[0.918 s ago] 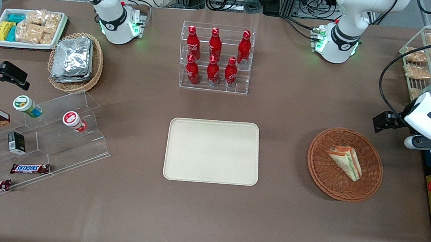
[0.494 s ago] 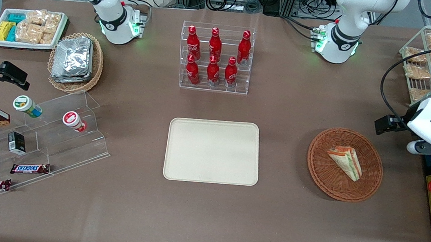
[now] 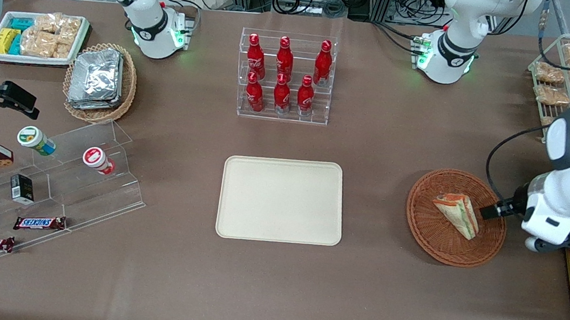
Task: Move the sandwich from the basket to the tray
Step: 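Move the left gripper down over the wrapped sandwich in the wicker basket, then close the left gripper on the sandwich's wrapped edge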
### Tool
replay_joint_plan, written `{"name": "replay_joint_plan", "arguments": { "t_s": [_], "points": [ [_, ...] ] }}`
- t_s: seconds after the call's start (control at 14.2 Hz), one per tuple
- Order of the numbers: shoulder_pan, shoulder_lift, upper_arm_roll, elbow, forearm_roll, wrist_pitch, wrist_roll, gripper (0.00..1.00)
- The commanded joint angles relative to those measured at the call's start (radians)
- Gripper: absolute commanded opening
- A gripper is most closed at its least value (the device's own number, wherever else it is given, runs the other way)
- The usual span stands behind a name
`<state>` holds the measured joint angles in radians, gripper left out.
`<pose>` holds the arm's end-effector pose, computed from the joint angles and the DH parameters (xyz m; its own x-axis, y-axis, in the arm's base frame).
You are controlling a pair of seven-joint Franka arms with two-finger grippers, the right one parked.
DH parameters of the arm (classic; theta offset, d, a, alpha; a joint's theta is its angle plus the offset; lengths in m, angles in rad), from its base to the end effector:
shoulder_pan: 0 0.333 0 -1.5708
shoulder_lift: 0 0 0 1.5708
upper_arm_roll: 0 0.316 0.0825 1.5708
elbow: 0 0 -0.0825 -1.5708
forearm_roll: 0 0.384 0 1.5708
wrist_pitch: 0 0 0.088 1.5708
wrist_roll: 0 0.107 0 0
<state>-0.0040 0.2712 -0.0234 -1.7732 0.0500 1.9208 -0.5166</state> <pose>0.6176 -0.0125 0.3967 0.8863 0.4545 -0.0885 0.4468 -0.8897 -0.0942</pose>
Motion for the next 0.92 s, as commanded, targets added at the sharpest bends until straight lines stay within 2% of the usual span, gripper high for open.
{"name": "replay_joint_plan", "arguments": {
  "t_s": [0.0,0.42,0.64,0.85],
  "points": [
    [-0.005,0.029,-0.004,-0.067,-0.013,0.125,-0.227,1.00],
    [0.001,0.040,-0.001,-0.253,-0.015,0.343,-0.284,1.00],
    [0.029,0.074,-0.003,-0.290,-0.016,0.409,-0.286,1.00],
    [0.027,0.102,-0.003,-0.287,-0.082,0.415,-0.286,1.00]
  ]
}}
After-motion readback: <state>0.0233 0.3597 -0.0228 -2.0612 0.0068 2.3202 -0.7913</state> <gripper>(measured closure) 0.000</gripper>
